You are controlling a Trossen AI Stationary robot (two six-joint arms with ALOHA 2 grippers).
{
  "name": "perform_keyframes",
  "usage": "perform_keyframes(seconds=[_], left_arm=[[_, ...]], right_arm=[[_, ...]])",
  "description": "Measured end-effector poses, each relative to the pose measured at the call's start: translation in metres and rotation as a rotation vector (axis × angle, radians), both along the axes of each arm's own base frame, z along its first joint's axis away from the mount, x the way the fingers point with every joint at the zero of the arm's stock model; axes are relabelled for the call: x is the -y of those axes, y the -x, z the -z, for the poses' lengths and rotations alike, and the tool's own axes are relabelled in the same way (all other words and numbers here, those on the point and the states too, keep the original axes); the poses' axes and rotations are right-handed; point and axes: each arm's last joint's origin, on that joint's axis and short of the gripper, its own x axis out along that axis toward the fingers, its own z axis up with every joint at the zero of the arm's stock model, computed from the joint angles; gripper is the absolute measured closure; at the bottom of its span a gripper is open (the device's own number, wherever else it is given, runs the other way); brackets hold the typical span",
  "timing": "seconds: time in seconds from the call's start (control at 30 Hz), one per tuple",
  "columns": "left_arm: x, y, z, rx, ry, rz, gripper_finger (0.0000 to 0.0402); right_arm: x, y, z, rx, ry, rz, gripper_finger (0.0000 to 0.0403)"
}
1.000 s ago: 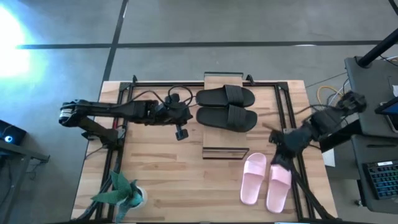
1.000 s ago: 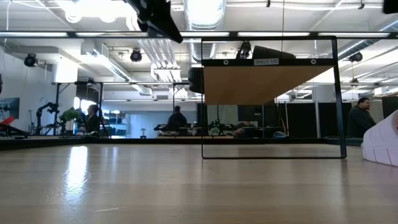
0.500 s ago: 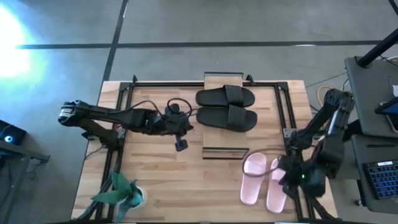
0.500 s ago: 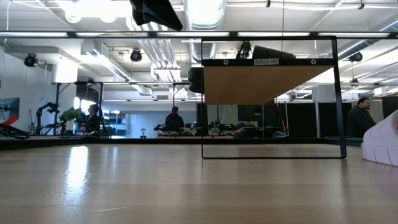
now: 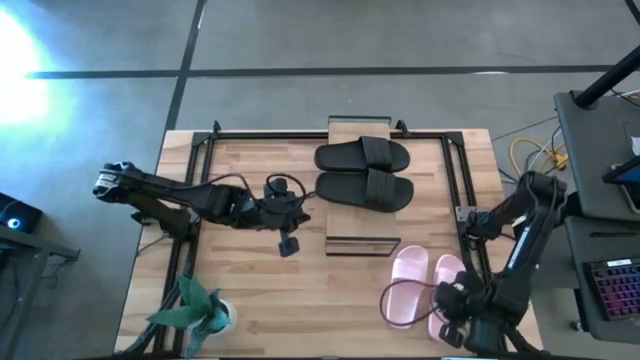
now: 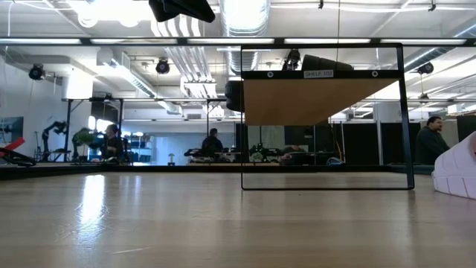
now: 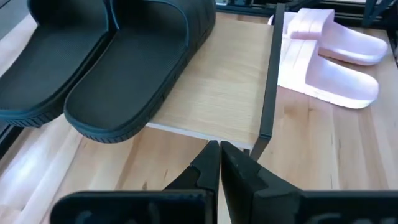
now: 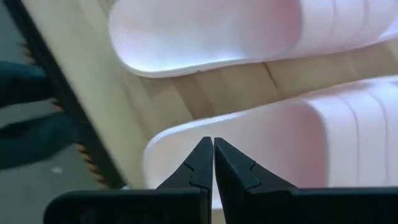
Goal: Pick and place slides into the shelf
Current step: Put the left pink slide under the shelf
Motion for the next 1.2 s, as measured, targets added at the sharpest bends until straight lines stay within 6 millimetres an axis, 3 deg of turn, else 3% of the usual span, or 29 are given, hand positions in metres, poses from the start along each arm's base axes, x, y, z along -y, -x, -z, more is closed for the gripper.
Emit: perform_keyframes(seconds=[0.17, 0.33, 0.6, 0.77, 1.03, 1.2], left_arm=[[0.002, 0.001, 0.0, 0.001, -0.002, 0.008, 0.0402], [0.003, 0.007, 0.003, -0.053, -0.012, 0.016, 0.0402], [0.003, 0.022, 0.021, -0.233, -0.006, -0.018, 0.0402], [0.005, 0.028, 0.026, -0.286, -0.02, -0.009, 0.0402], [0.006, 0.028, 0.027, -0.293, -0.036, -0.013, 0.0402], [0.005, 0.029, 0.027, -0.293, -0.059, -0.026, 0.0402]], right_arm=[[-0.009, -0.009, 0.011, -0.017, 0.061, -0.048, 0.0394], [-0.01, -0.033, 0.003, 0.109, 0.131, -0.038, 0.0394], [0.011, -0.077, -0.013, 0.168, 0.159, 0.096, 0.0394], [0.015, -0.079, -0.012, 0.124, 0.147, 0.049, 0.0394], [0.014, -0.077, -0.005, 0.057, 0.089, 0.157, 0.0393], [0.018, -0.079, -0.003, 0.066, 0.123, 0.136, 0.0365]])
